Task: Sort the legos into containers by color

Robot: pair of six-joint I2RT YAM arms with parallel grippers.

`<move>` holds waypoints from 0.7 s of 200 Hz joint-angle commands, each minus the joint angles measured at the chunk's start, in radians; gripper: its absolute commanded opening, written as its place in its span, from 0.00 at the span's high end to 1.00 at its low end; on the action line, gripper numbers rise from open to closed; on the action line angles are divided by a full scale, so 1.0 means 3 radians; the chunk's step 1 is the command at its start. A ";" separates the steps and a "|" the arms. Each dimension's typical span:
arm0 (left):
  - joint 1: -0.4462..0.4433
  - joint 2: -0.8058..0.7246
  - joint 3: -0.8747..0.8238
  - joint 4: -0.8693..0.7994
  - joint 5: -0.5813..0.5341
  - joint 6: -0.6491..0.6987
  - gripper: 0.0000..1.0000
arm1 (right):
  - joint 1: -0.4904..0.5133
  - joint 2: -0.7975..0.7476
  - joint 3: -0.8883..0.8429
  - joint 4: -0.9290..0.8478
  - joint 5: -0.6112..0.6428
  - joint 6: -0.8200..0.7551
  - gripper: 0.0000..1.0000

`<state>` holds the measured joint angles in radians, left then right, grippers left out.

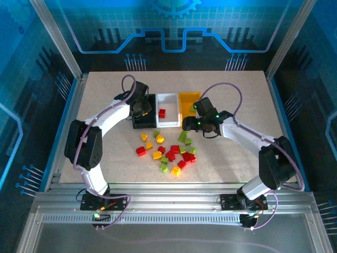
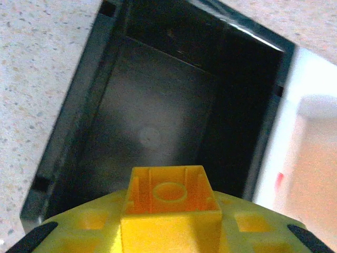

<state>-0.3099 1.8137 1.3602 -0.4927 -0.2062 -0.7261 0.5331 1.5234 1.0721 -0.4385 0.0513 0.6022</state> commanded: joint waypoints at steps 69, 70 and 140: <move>0.0012 -0.0090 0.0172 0.0131 0.0366 0.0013 0.24 | -0.0017 -0.0282 -0.0331 -0.0106 -0.0074 0.0107 0.26; 0.0011 -0.0112 0.0169 0.0138 0.0366 0.0010 0.23 | -0.0015 -0.0279 -0.0332 -0.0105 -0.0076 0.0108 0.26; -0.0397 -0.1446 -0.0897 0.0436 0.0574 -0.0016 0.01 | 0.0169 0.0446 -0.0149 0.0095 -0.0103 0.0105 0.28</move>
<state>-0.3943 1.4914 1.2129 -0.3779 -0.0696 -0.7300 0.5694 1.6062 0.9901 -0.4385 0.0364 0.6247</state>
